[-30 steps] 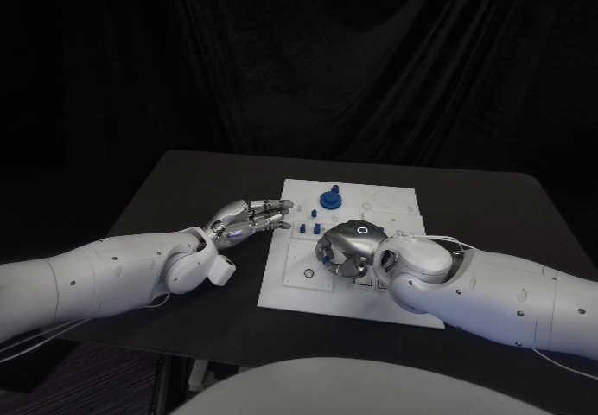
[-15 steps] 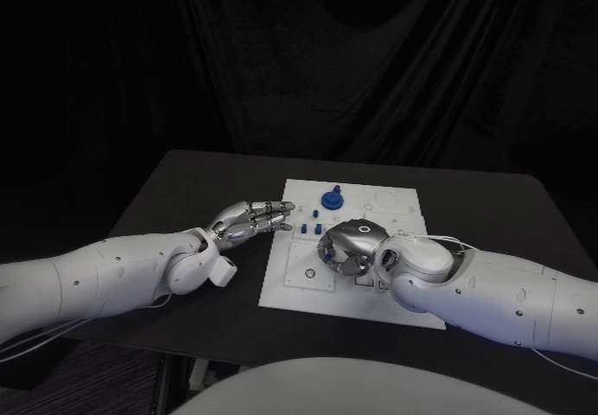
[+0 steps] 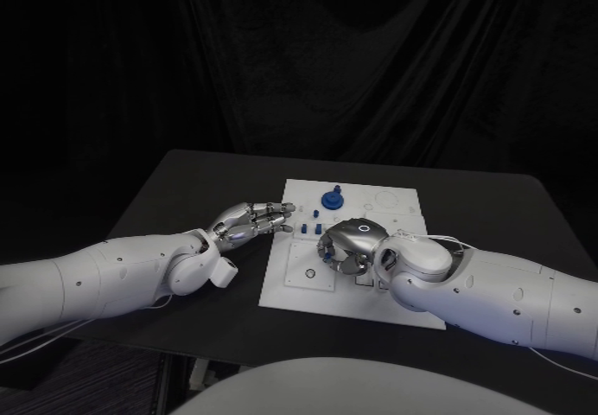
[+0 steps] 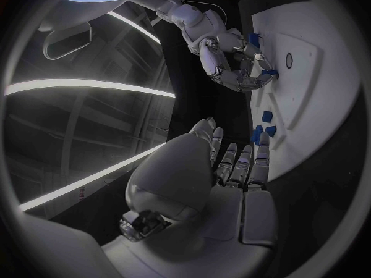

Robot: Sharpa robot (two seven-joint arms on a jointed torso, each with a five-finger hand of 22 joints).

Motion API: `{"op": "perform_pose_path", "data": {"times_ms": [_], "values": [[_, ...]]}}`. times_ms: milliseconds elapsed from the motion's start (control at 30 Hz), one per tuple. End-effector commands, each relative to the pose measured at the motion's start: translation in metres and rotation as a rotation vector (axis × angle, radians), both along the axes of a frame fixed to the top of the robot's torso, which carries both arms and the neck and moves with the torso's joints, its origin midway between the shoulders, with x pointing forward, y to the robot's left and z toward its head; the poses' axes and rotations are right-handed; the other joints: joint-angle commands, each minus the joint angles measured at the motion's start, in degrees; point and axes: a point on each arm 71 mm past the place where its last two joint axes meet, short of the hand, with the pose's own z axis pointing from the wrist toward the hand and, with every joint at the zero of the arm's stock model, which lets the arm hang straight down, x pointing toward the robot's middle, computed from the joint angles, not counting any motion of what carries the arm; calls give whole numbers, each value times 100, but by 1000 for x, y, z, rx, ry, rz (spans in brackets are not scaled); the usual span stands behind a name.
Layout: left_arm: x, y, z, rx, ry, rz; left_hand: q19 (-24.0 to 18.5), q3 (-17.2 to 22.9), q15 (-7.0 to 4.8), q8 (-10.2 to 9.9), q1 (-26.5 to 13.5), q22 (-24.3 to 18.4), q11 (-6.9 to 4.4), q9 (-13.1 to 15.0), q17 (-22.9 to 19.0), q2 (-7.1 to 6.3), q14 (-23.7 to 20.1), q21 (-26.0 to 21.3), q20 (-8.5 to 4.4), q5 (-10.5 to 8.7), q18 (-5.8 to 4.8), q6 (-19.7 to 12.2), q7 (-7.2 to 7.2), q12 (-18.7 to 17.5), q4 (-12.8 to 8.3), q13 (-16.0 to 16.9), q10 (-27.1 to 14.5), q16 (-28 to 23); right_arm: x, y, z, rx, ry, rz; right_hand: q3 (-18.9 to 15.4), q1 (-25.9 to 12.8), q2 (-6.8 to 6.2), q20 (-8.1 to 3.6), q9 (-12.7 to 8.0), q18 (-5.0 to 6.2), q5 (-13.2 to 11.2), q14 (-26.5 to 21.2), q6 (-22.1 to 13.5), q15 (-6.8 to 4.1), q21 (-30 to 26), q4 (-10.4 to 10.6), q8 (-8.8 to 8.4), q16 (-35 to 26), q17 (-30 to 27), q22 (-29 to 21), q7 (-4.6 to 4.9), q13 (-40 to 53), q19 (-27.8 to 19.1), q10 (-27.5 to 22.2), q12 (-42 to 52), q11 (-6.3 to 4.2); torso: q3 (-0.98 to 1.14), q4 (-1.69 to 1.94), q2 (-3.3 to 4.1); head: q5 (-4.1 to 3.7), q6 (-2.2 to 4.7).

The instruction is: Assemble the parts on the task board

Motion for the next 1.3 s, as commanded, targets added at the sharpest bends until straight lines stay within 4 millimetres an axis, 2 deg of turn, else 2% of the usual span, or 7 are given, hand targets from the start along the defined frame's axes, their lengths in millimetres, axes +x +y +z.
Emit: {"op": "perform_pose_path", "data": {"times_ms": [33, 233, 600, 1000, 1067, 1300], "values": [[0, -1, 11, -117, -122, 8, -25, 36, -14, -16, 33, -7, 3, -2, -8, 11, -36, -8, 19, 30, 96, 16, 27, -19, 11, -7, -50, 9, 0, 0, -1, 0, -9, -10, 31, 48, 11, 14, -1, -70, -18, -27, -18, 14, -15, 13, -36, -23, 0, 770, 13, -5, -26, -8, -13, -1, -4, 1, -2, -1, -1], [0, -2, 11, -116, -119, 7, -27, 49, -14, -15, 33, -11, 2, -2, -9, 14, -39, -9, 20, 30, 97, 18, 30, -19, 7, -6, -54, 8, 1, 2, -1, 4, -13, -9, 31, 48, 11, 14, -1, -70, -18, -27, -18, 14, -15, 13, -36, -23, 0, 770, 13, -5, -26, -8, -13, -1, -6, -11, -5, 21, -1], [0, -3, 9, -115, -116, 6, -28, 72, -12, -15, 33, -16, 2, -3, -11, 18, -45, -10, 23, 30, 98, 16, 34, -19, -1, -6, -59, 7, 2, 3, 0, 16, -23, -8, 54, 81, 14, 19, -23, -70, -33, -25, -21, 11, -7, -9, -79, -15, 1, 772, 15, -5, -23, 19, 8, -7, -6, 0, -6, 26, -1], [0, -3, 7, -114, -108, 3, -27, 107, -10, -18, 29, -24, 1, -8, -14, 27, -52, -11, 26, 30, 100, 2, 38, -25, -9, -7, -70, 7, 2, 4, 0, 24, -28, -3, 53, 125, 19, 20, -37, -73, -377, -13, 0, 4, 32, -32, -182, 13, 5, 780, 19, -11, -2, 69, 65, -13, -6, -3, -3, 35, -1], [0, -3, 6, -114, -107, 3, -27, 107, -10, -18, 29, -24, 1, -8, -14, 27, -52, -11, 26, 30, 100, 2, 38, -25, -9, -7, -70, 7, 2, 4, 0, 23, -28, -3, 44, 134, 24, 19, -27, -75, -521, -11, 9, 1, 37, -29, -204, 16, 0, 780, 16, -17, 3, 80, 77, -16, -5, -3, -2, 35, -1], [-1, -3, 6, -113, -104, 3, -27, 107, -10, -18, 29, -24, 1, -8, -14, 27, -52, -11, 26, 30, 100, 2, 38, -25, -9, -7, -70, 7, 1, 3, 0, 24, -25, -1, 41, 150, 25, 17, -12, -75, -592, -11, 17, -3, 42, -35, -213, 17, -5, 781, 14, -23, 7, 94, 85, -19, -4, -7, -1, 36, -1]]}}
